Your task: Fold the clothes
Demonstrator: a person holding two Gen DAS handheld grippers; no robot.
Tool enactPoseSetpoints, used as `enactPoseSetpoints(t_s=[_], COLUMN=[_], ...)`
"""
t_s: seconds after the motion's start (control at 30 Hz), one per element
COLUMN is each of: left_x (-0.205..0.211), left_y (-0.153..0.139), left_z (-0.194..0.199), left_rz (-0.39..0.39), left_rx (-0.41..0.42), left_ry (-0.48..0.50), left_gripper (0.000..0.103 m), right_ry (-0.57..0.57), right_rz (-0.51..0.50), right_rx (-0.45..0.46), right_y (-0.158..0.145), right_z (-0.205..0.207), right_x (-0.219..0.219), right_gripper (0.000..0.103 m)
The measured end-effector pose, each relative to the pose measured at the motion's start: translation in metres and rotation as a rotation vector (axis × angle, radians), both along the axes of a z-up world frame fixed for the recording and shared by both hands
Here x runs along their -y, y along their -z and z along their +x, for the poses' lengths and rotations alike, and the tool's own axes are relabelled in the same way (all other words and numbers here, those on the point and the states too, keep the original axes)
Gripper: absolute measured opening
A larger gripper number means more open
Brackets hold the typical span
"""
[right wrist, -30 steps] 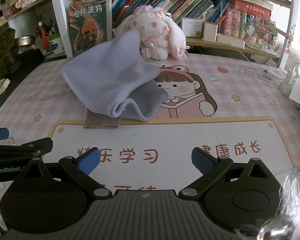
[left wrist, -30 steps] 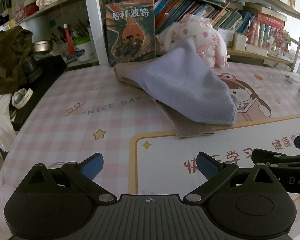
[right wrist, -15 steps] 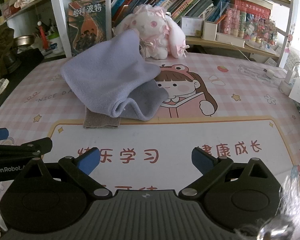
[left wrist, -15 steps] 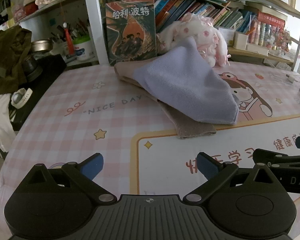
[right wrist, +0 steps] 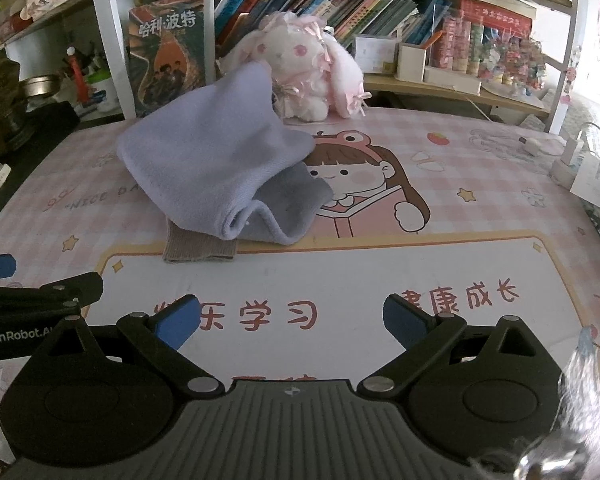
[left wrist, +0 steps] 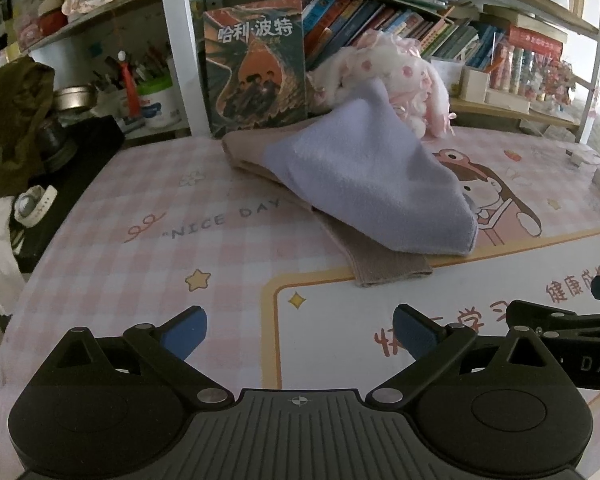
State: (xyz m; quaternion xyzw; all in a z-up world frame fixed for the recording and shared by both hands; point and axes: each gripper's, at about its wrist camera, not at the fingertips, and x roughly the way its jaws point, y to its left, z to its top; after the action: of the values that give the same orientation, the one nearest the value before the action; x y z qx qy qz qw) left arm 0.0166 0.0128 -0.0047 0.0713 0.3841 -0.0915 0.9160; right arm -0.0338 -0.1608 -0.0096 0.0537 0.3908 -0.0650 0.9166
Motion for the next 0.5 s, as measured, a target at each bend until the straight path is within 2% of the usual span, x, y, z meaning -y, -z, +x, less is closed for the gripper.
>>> enactPoseSetpoints(t_s=[0.17,0.3,0.5], left_x=[-0.001,-0.002,0.010], left_y=[0.004,0.009,0.009], left_z=[0.007,0.014,0.014], left_rz=[0.006,-0.021,-0.024], left_rx=[-0.036,-0.072,-0.065], left_ry=[0.002,0.010,0.010], left_gripper=[0.101,0.101,0.101], right_ry=[0.013,0.013,-0.002], right_rz=[0.005,0.006,0.016], right_rx=[-0.010,-0.023,-0.024], right_y=[0.002,0.003,0.005], right_z=[0.001,0.004,0.009], right_x=[-0.002,-0.001,0.009], right_gripper=[0.099,0.099,0.099])
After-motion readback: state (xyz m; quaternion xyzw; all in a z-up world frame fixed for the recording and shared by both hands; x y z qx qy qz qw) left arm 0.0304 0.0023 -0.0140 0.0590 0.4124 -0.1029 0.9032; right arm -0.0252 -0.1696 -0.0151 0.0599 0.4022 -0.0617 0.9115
